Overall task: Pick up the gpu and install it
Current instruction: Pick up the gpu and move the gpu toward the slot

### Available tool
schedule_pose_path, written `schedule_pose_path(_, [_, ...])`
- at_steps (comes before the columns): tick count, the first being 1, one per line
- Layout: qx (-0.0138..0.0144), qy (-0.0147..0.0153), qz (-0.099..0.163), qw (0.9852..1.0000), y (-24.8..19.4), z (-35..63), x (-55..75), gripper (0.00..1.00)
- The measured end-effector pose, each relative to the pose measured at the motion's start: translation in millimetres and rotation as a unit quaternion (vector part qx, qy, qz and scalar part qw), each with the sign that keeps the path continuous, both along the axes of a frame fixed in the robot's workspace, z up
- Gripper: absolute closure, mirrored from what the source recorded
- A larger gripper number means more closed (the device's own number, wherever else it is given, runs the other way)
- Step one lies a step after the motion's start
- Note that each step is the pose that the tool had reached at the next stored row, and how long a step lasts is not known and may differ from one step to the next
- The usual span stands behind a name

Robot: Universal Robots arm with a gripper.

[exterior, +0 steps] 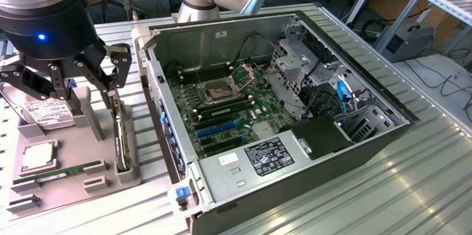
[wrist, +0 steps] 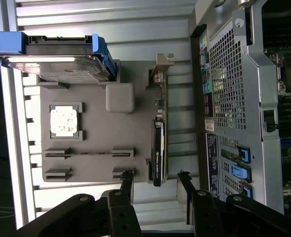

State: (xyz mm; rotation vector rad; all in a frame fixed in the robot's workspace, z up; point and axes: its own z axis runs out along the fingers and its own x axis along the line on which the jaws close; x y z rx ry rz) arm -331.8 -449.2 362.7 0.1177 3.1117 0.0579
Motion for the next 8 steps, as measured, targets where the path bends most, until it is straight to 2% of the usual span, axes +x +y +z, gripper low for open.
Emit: schedule_pose_path(8, [0.0,0.0,0.0,1.0,0.0,-1.5,0.0,0.52])
